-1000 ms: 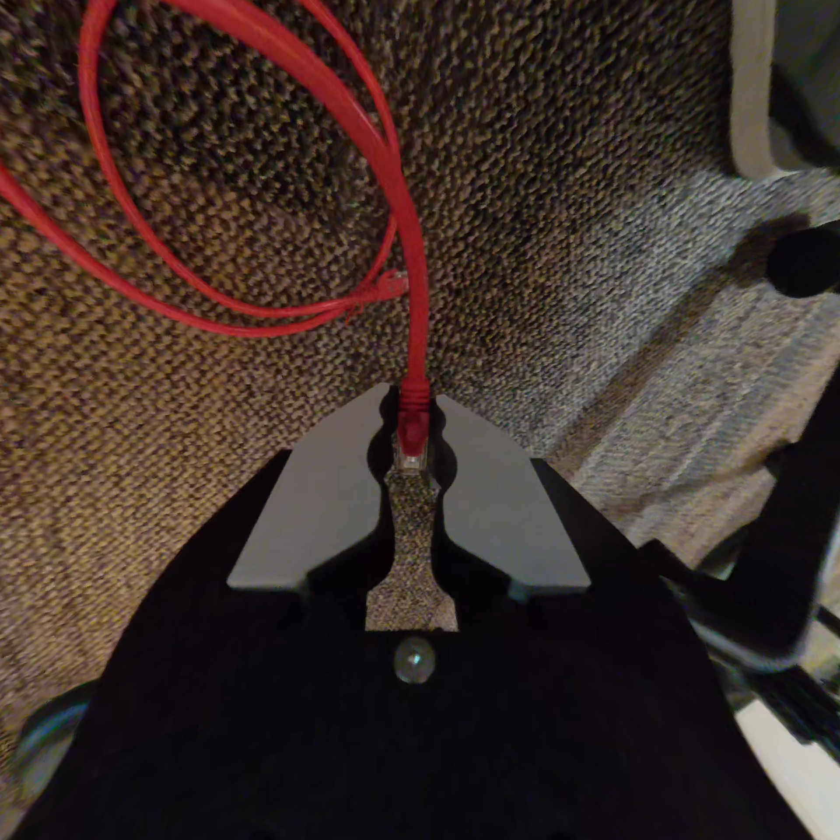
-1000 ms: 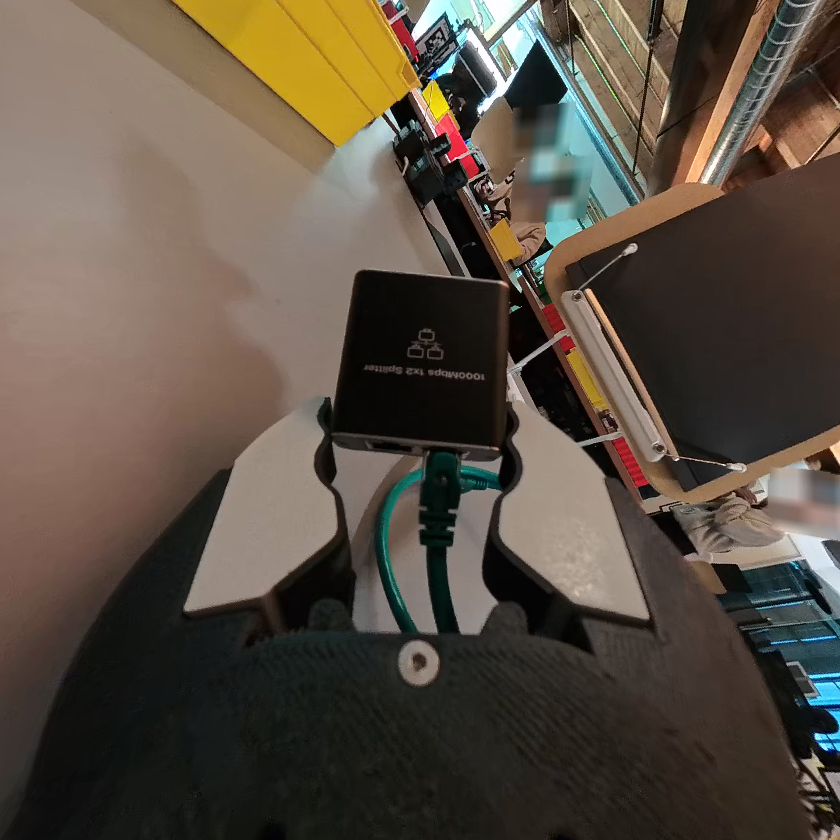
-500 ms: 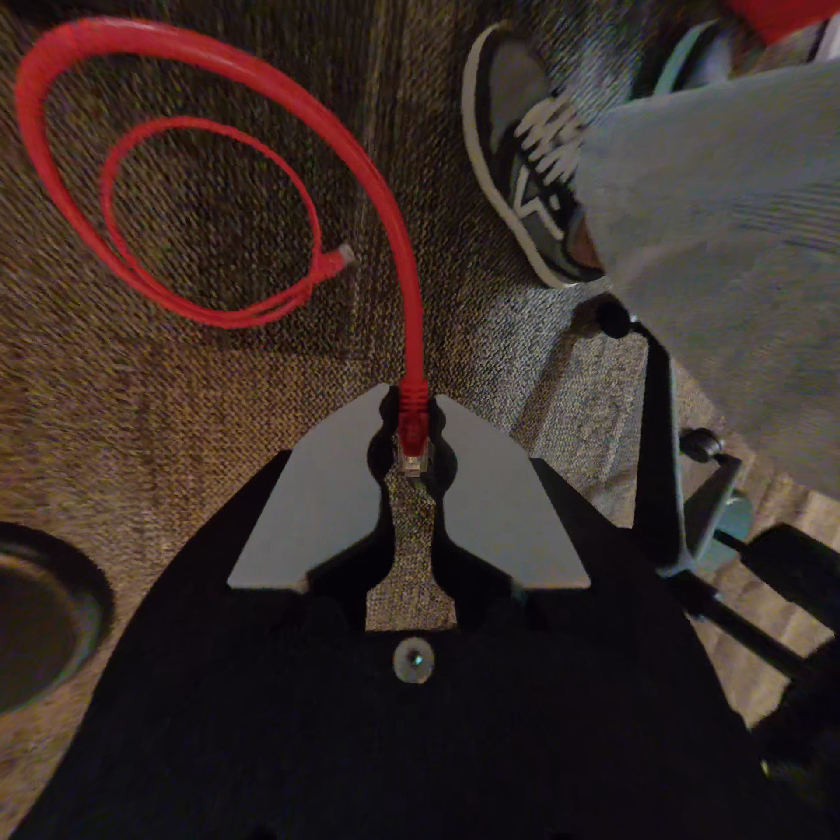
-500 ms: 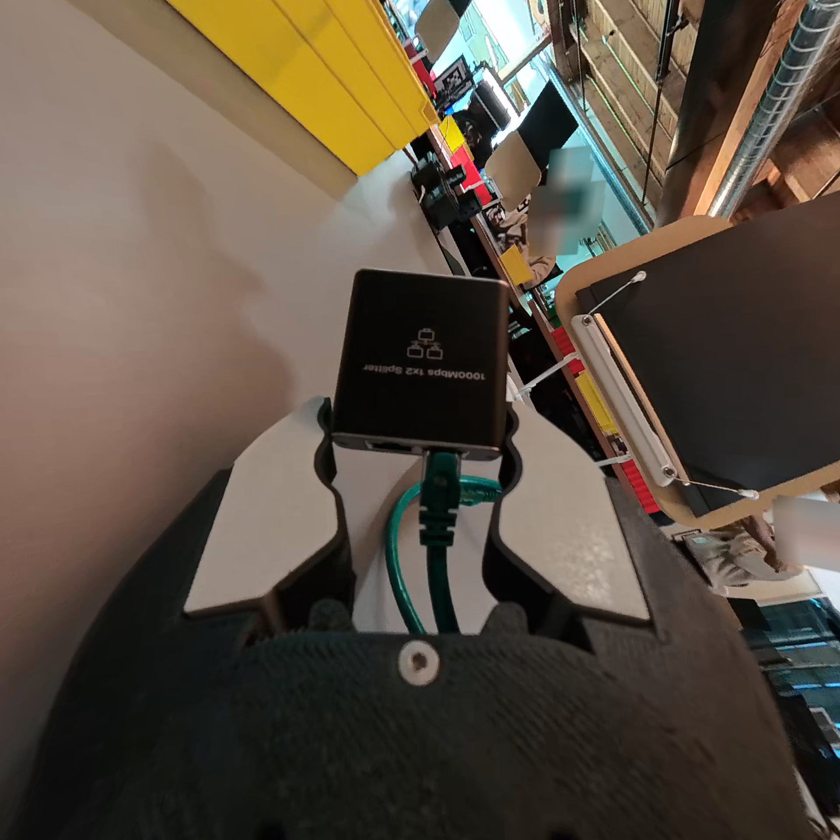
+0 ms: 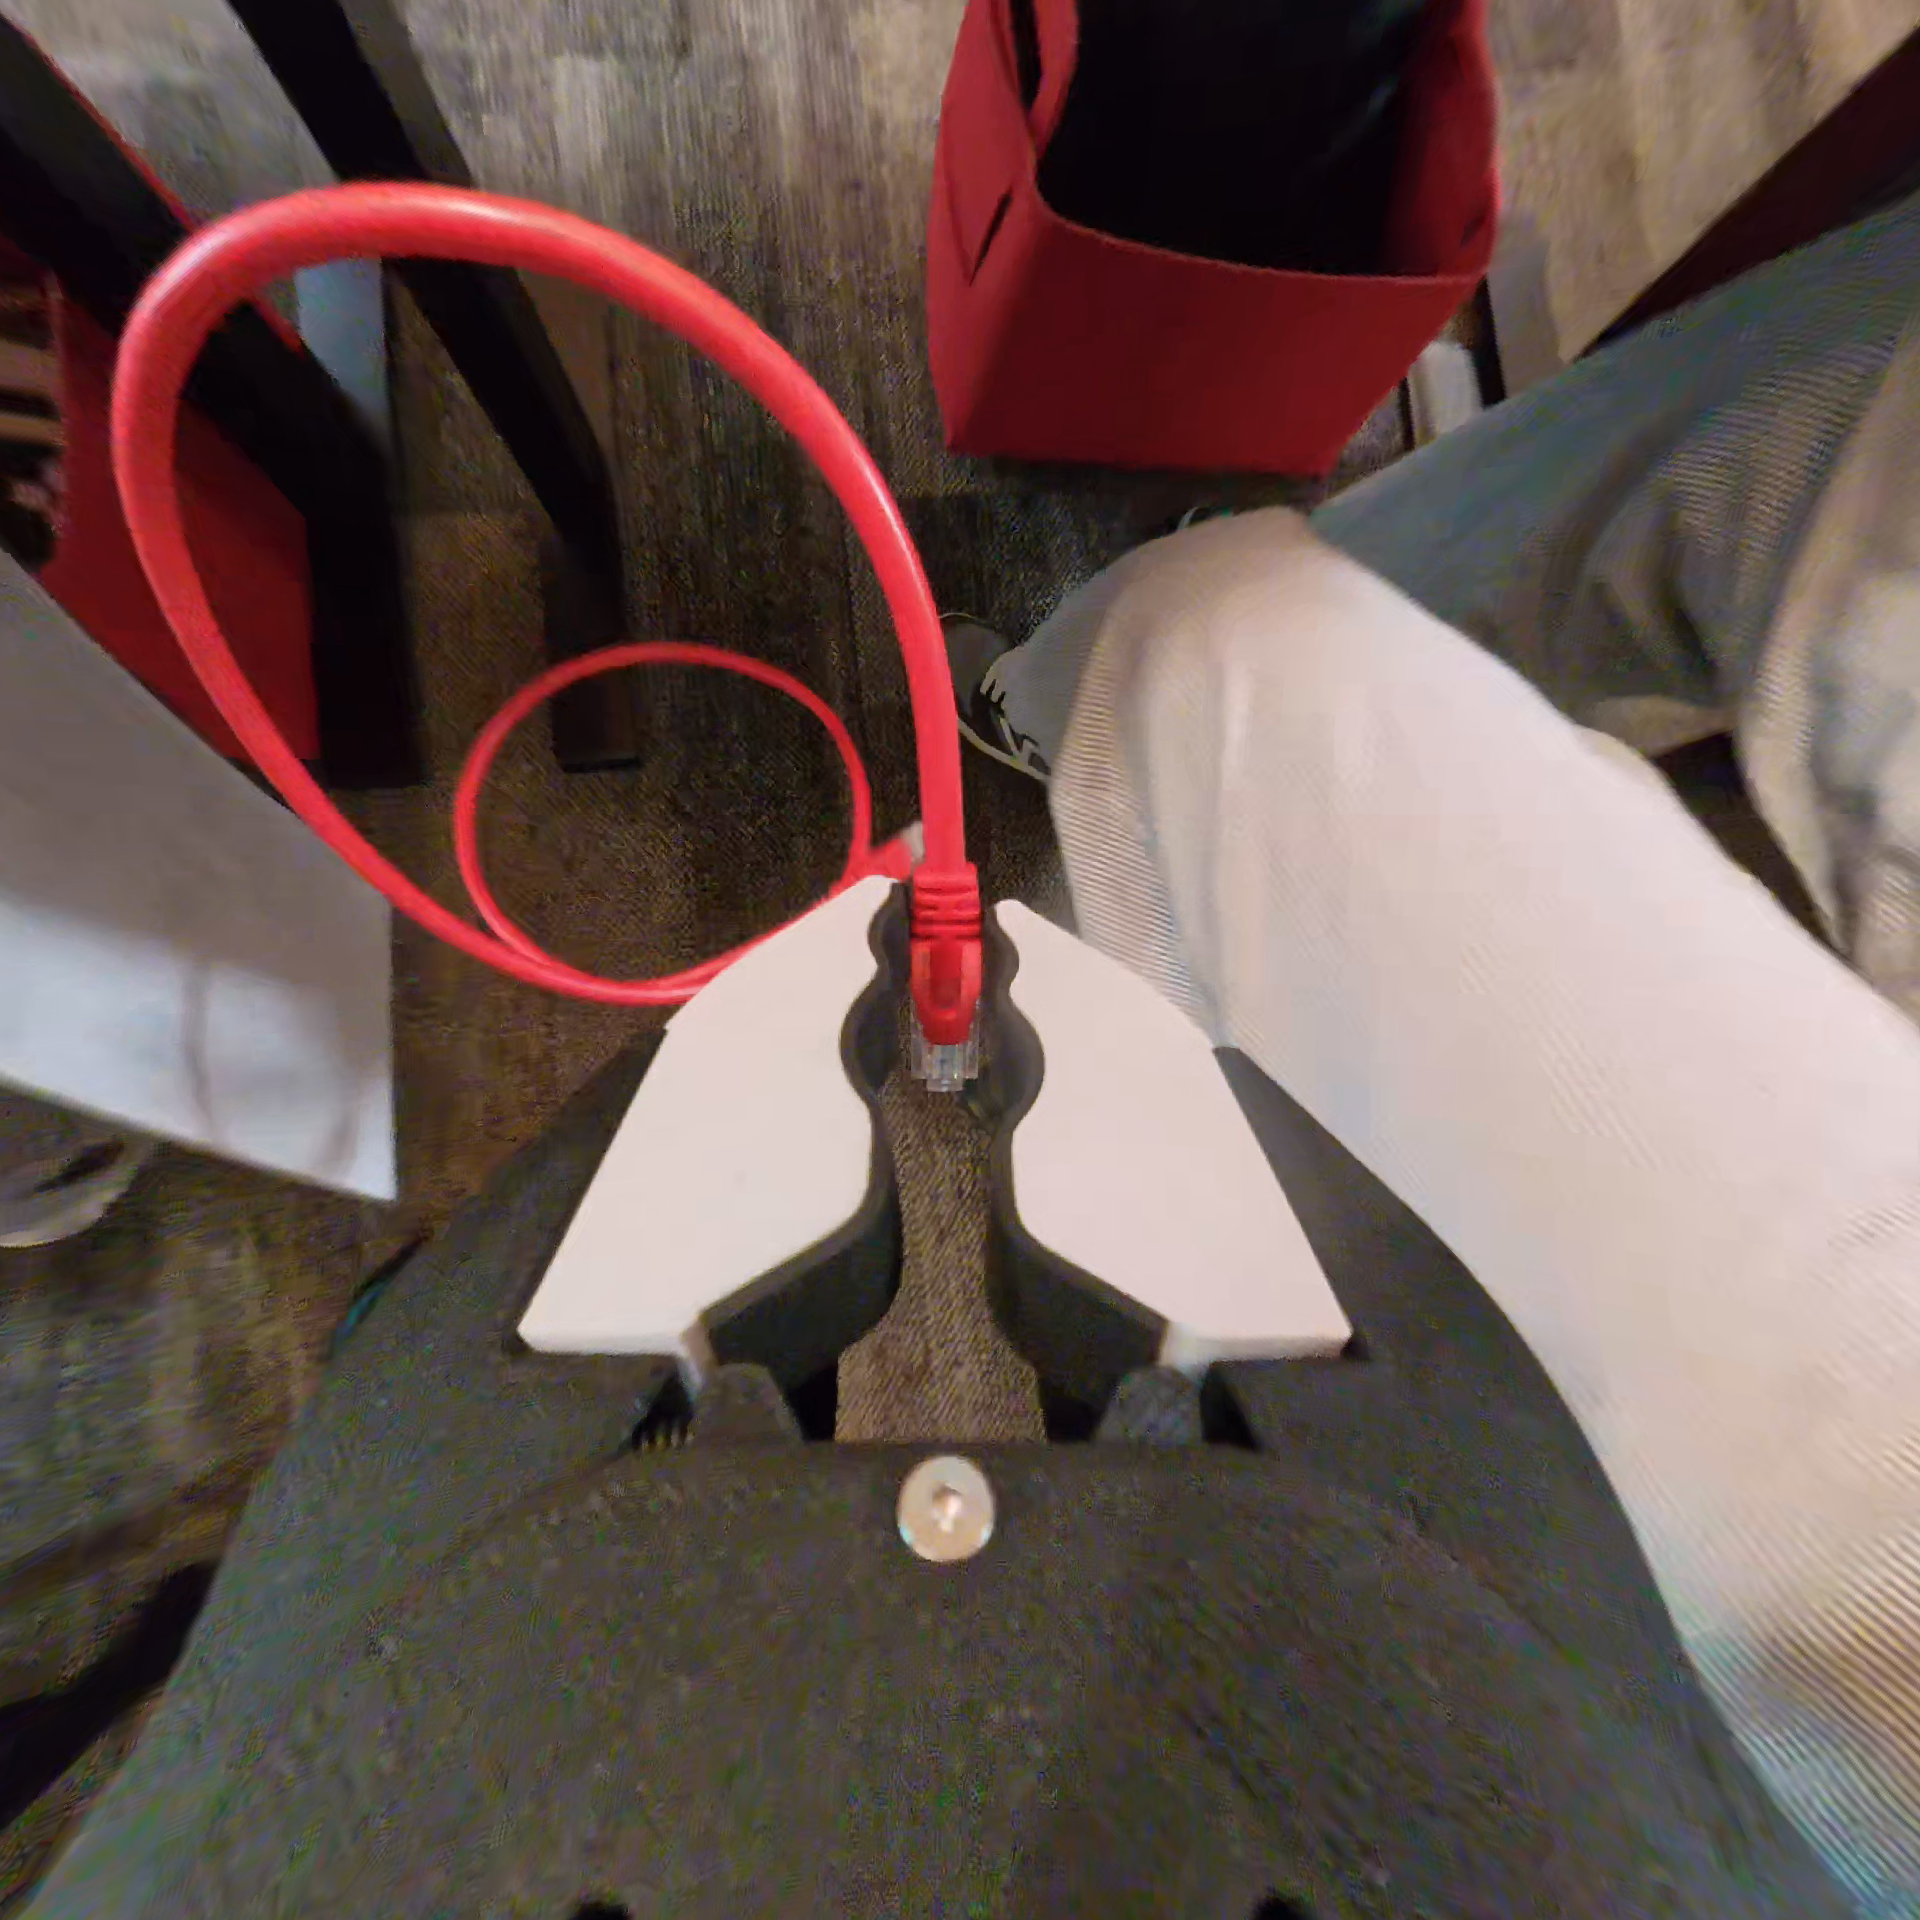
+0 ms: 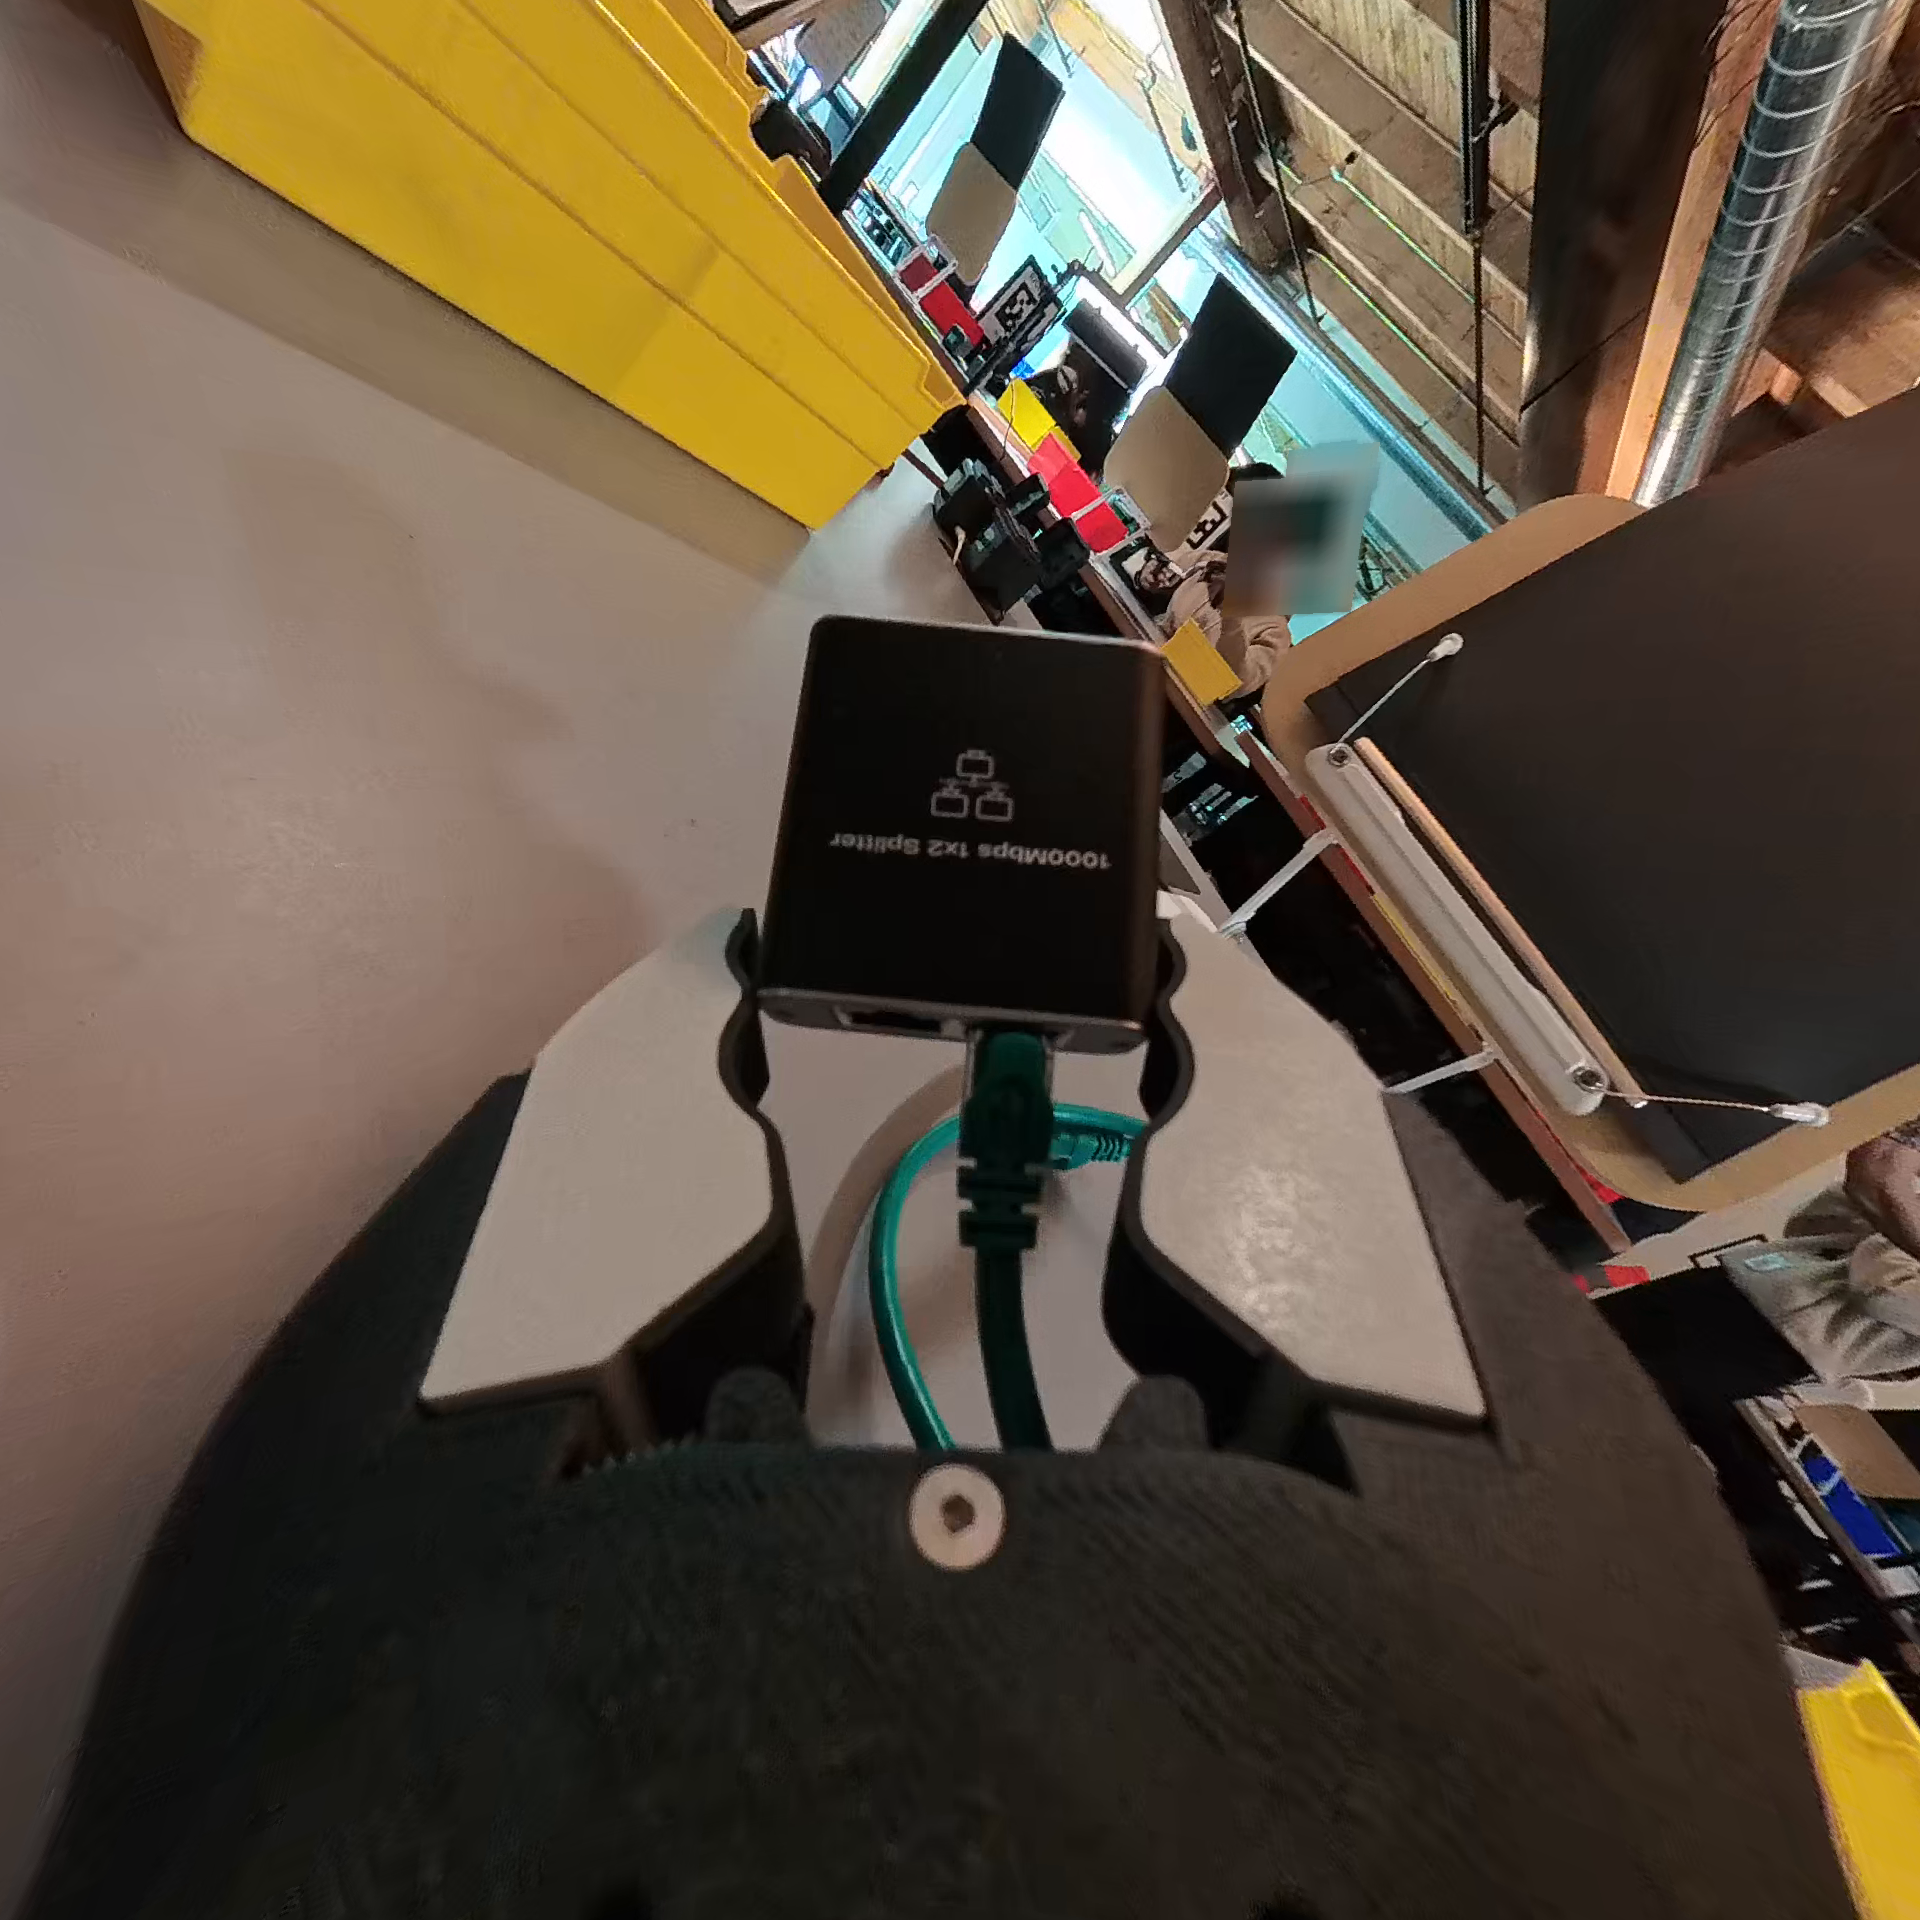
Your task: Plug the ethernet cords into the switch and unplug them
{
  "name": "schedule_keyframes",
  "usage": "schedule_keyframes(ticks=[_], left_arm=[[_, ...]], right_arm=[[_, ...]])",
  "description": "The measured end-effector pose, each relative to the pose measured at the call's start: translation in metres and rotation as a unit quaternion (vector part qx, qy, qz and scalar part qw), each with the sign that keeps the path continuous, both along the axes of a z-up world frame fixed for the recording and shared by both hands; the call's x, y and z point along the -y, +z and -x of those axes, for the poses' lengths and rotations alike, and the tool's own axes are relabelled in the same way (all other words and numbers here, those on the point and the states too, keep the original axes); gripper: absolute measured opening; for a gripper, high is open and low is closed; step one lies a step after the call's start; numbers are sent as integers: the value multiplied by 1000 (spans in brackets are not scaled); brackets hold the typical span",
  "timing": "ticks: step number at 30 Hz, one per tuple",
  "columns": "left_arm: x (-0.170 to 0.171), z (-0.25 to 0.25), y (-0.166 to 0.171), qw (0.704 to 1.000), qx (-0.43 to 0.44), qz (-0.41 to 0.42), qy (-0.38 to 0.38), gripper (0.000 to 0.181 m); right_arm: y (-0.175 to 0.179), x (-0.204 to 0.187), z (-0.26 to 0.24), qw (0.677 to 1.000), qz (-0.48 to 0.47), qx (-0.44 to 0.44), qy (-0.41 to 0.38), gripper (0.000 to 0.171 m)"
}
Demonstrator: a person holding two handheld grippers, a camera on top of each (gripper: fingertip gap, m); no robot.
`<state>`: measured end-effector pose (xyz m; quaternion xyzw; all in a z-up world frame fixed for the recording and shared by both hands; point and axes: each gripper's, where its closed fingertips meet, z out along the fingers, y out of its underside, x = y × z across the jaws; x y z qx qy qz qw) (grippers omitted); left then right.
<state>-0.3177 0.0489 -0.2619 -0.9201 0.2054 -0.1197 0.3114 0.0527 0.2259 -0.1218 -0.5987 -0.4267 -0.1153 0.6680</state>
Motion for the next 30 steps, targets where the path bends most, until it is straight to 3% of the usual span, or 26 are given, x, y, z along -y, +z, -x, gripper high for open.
schedule_keyframes(ticks=[1,9,13,17,21,30], left_arm=[[9,-7,22,1000,-14,-3,-11,13],[34,-88,215,974,-120,-170,-93,12],[35,-151,305,957,-89,-244,-131,12],[19,-208,363,932,-80,-309,-171,13],[-13,-254,365,931,-29,-307,-196,12],[-108,-293,283,936,55,-247,-246,13]], right_arm=[[0,0,0,1000,1,-2,0,72],[1,-2,-2,1000,15,-17,3,72],[-3,-3,0,1000,20,-4,1,72],[0,-3,-2,1000,18,-18,1,72],[3,-6,-12,999,18,-29,-15,72],[4,-17,-50,997,44,-56,-22,71]])
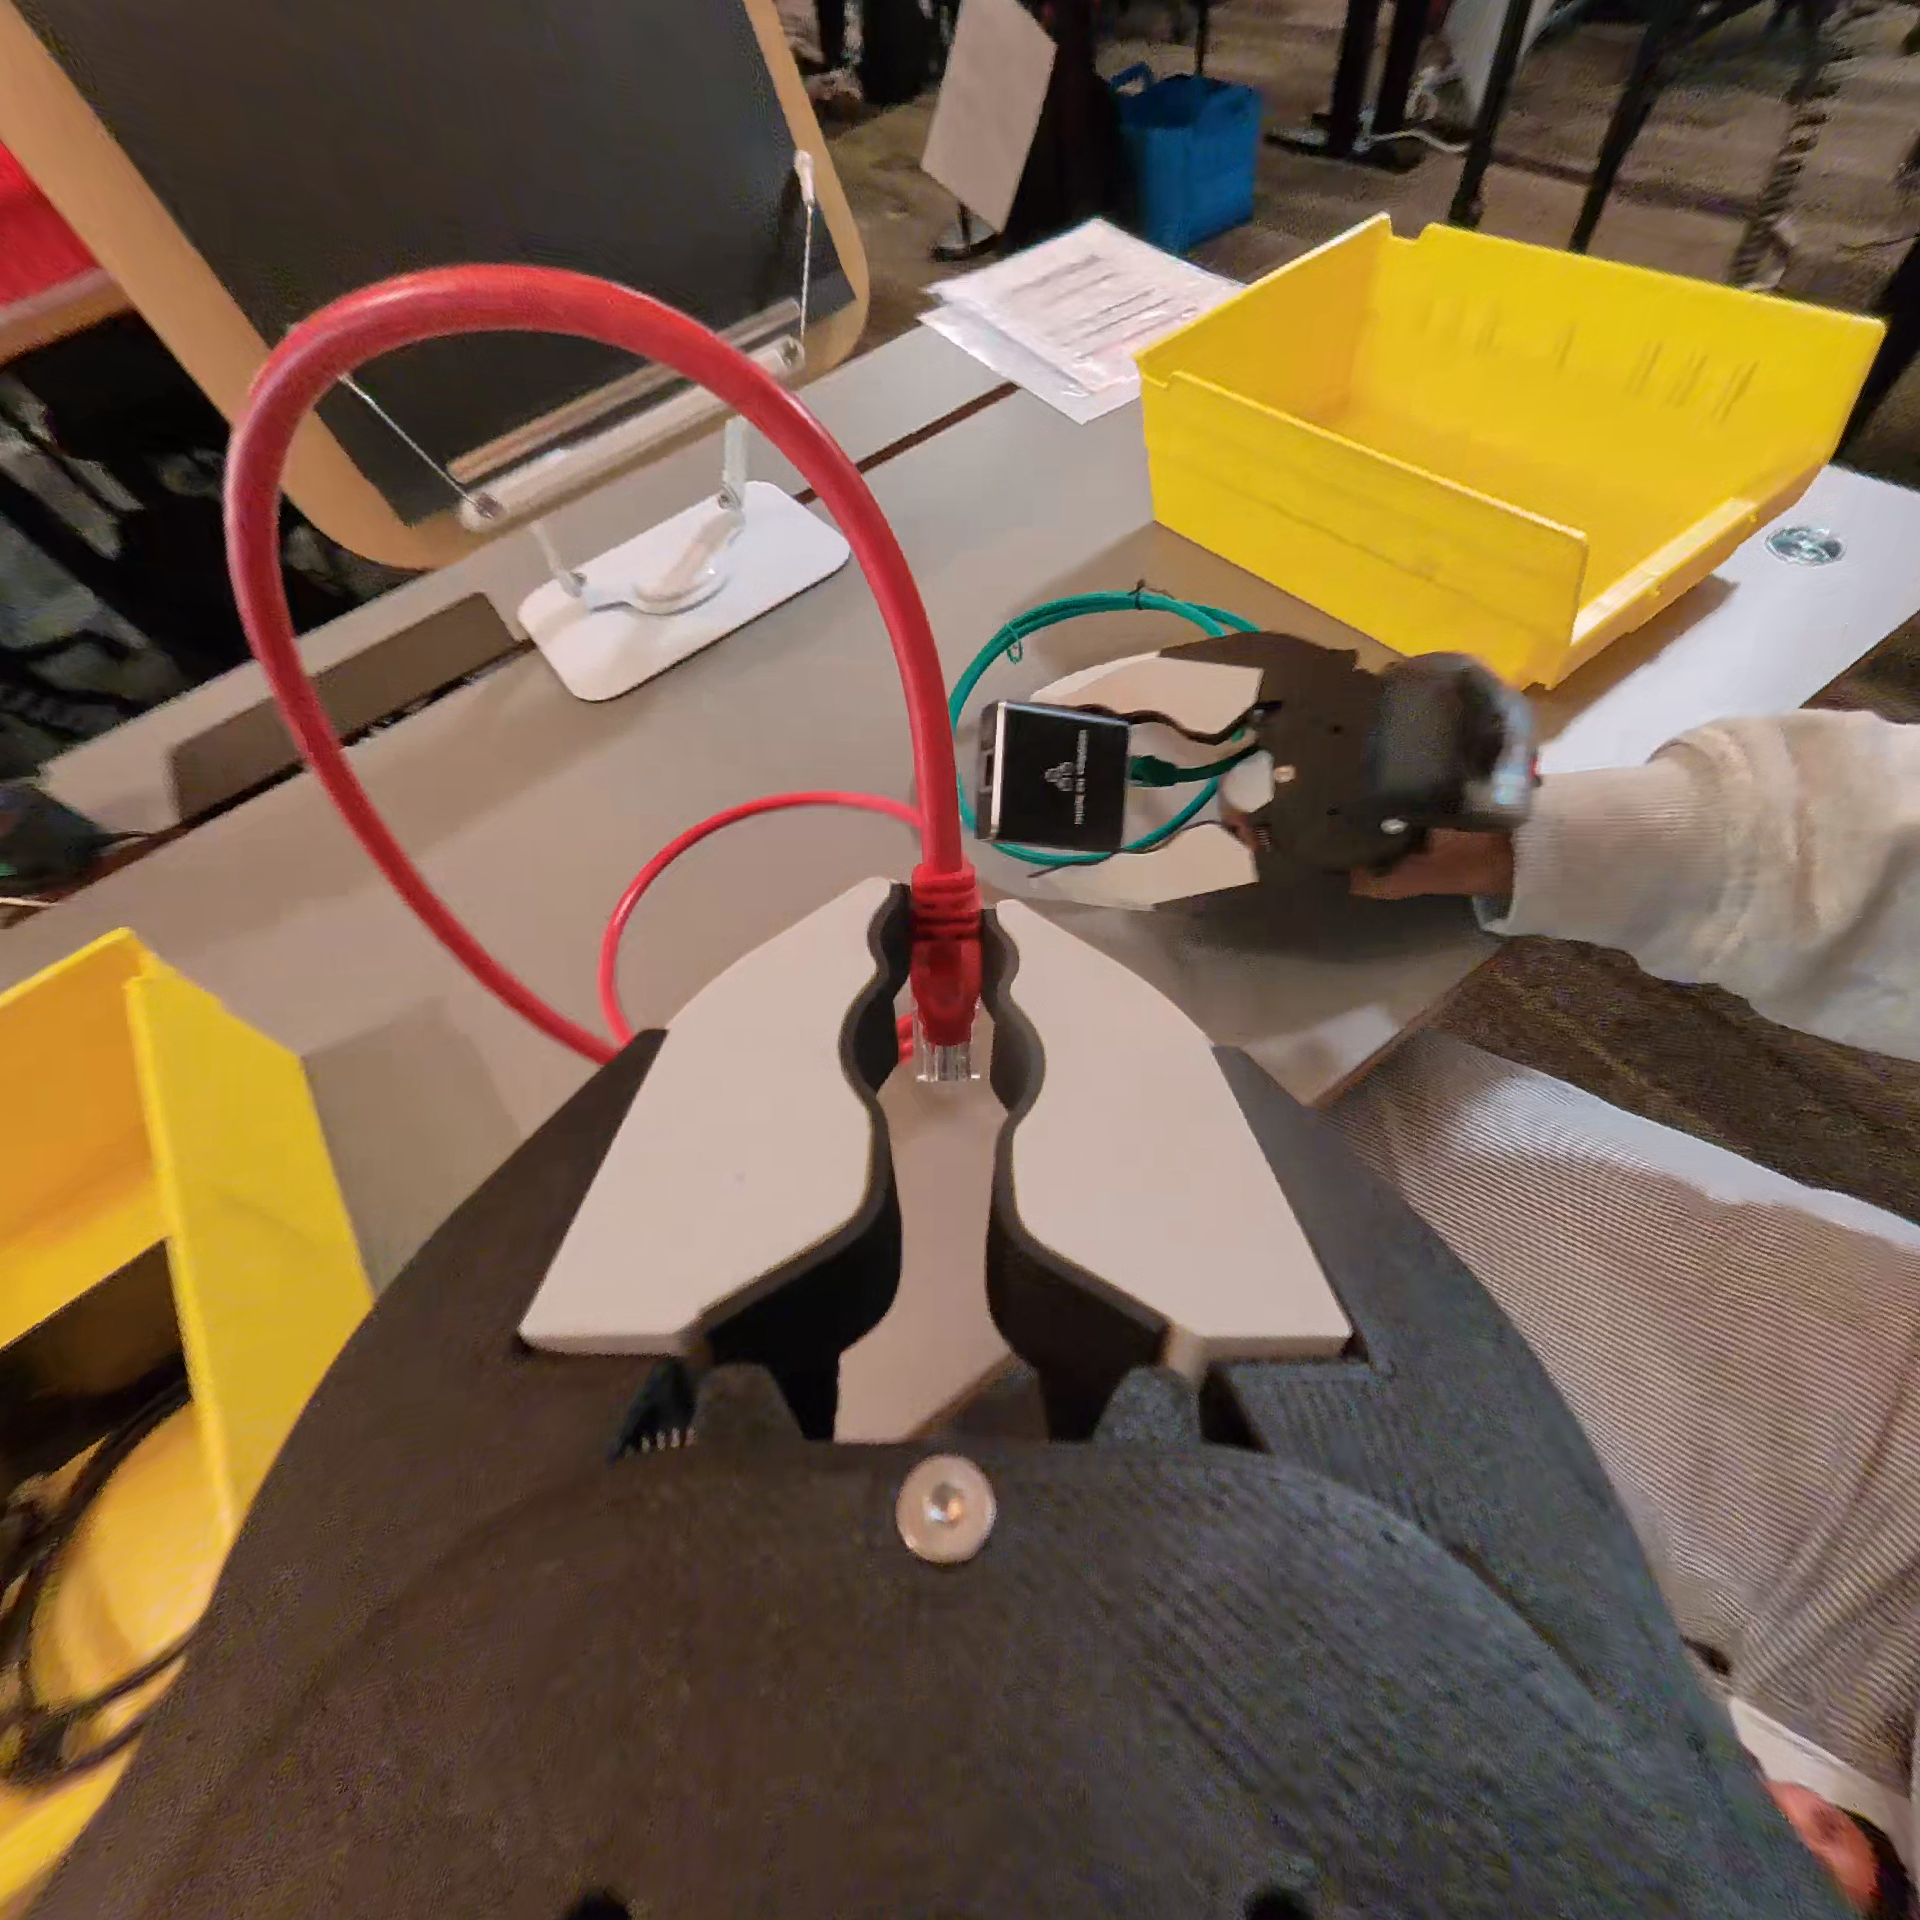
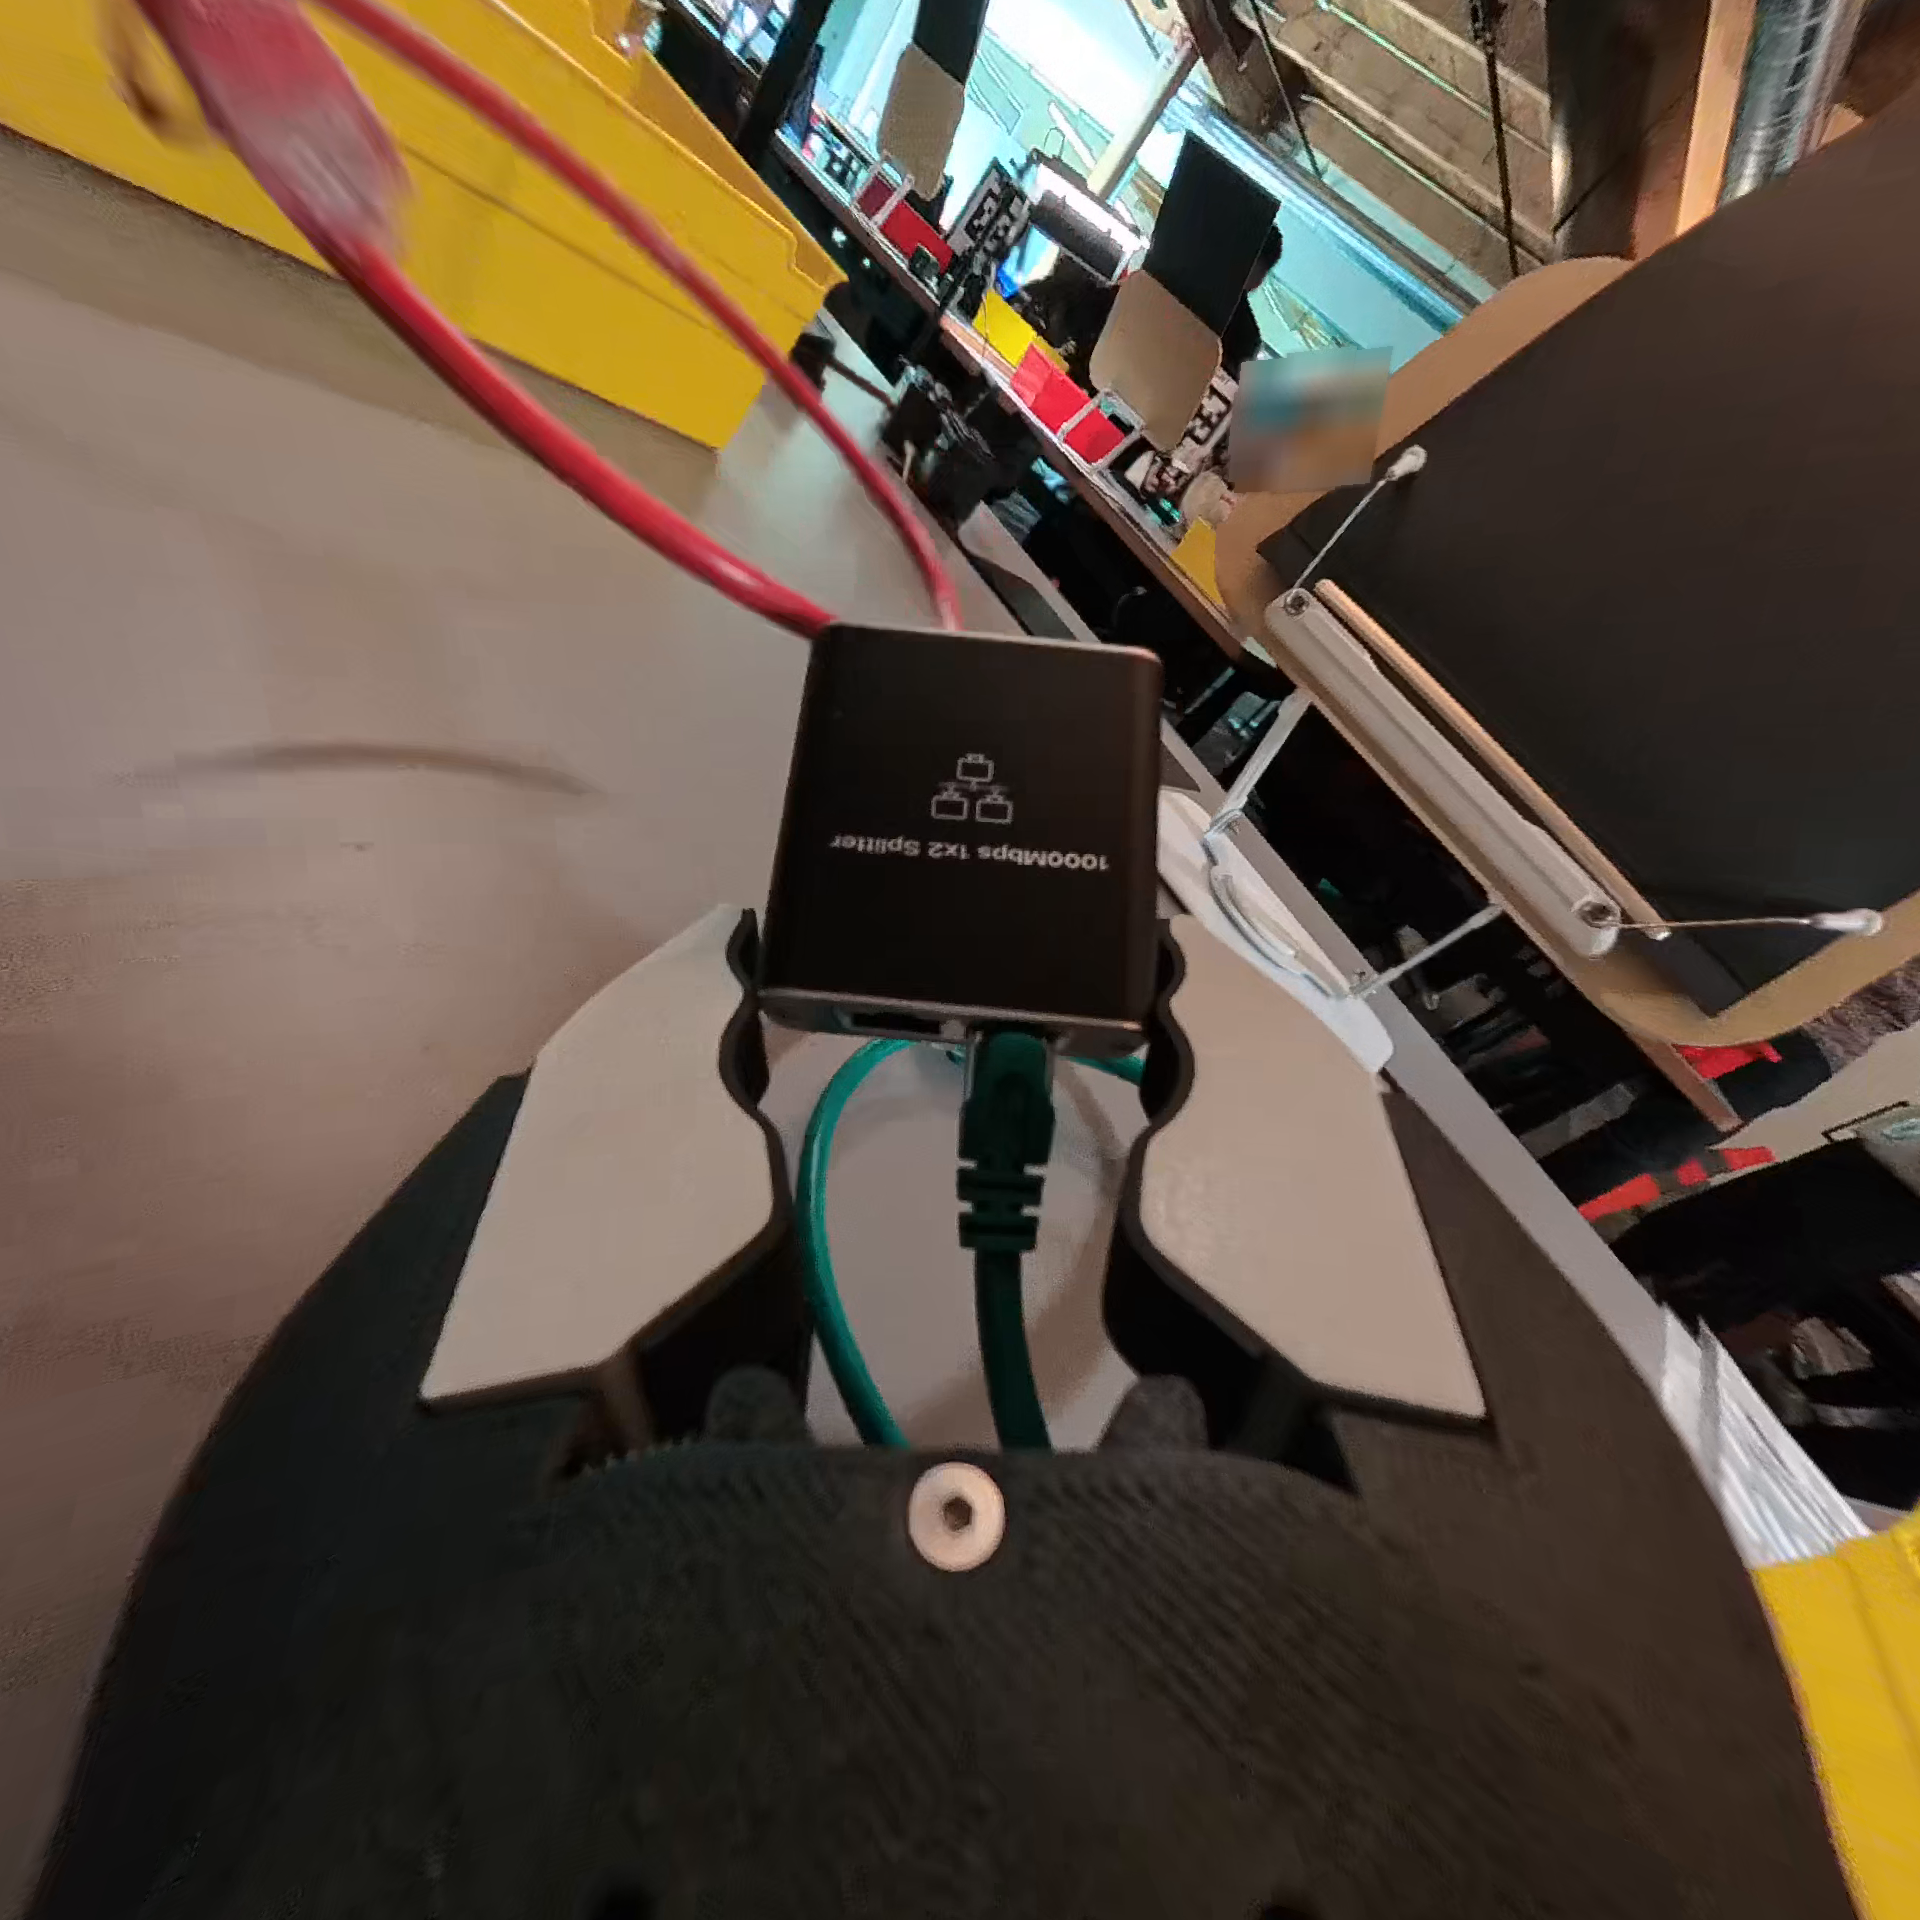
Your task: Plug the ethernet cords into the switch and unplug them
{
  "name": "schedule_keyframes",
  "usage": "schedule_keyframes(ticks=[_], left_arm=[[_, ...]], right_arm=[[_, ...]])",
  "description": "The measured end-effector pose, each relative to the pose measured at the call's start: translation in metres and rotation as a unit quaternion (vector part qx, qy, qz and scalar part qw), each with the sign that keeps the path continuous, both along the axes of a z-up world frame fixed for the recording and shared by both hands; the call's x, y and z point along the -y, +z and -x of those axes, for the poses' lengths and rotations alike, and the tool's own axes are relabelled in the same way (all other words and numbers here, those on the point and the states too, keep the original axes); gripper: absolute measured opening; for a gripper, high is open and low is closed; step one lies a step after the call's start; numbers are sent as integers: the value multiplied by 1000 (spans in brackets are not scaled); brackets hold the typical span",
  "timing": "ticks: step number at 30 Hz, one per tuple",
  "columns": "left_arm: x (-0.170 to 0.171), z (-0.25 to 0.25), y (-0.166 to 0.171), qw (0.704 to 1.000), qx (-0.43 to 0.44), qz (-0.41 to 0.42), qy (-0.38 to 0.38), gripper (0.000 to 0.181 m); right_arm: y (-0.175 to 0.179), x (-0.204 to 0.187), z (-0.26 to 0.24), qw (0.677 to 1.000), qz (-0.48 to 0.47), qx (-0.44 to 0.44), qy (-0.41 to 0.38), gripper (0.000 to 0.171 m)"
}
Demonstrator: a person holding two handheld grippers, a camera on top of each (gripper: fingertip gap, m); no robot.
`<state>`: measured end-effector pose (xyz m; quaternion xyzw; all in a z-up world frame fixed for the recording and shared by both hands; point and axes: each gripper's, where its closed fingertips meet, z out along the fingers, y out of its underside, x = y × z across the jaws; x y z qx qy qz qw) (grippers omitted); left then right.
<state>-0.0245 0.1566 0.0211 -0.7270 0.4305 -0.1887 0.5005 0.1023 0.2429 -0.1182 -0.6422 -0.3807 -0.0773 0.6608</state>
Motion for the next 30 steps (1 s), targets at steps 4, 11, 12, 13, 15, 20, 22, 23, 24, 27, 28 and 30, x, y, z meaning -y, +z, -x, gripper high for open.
schedule_keyframes(ticks=[4,11,12,13,15,20,22,23,24,27,28,30], left_arm=[[-58,-7,-33,996,28,57,-61,13],[-120,-12,-91,978,4,149,-145,13],[-123,-13,-95,976,0,154,-151,13],[-125,-14,-99,975,-6,159,-157,13],[-122,-18,-104,970,-20,173,-168,13],[-98,-34,-123,961,-62,196,-184,13],[-86,-40,-127,963,-63,191,-181,13],[-80,-43,-128,963,-55,194,-179,13],[-75,-46,-130,964,-45,196,-176,13],[-65,-49,-136,968,-11,193,-161,13],[-64,-49,-138,971,4,184,-154,13],[-57,-48,-142,970,29,188,-148,12]], right_arm=[[3,-1,-4,1000,3,-18,-2,72],[0,-21,-12,999,29,-26,-19,71],[-1,-27,-14,999,32,-24,-24,71],[-2,-32,-17,998,36,-25,-35,71],[0,-36,-24,997,41,-40,-52,72],[4,-34,-25,997,23,-46,-55,71],[4,-33,-25,998,5,-29,-60,71],[5,-32,-24,998,-6,-20,-62,71],[5,-32,-25,997,-17,-9,-69,71],[3,-36,-35,994,-32,19,-100,72],[4,-37,-37,994,-31,14,-105,72],[7,-36,-39,994,-31,-4,-104,72]])
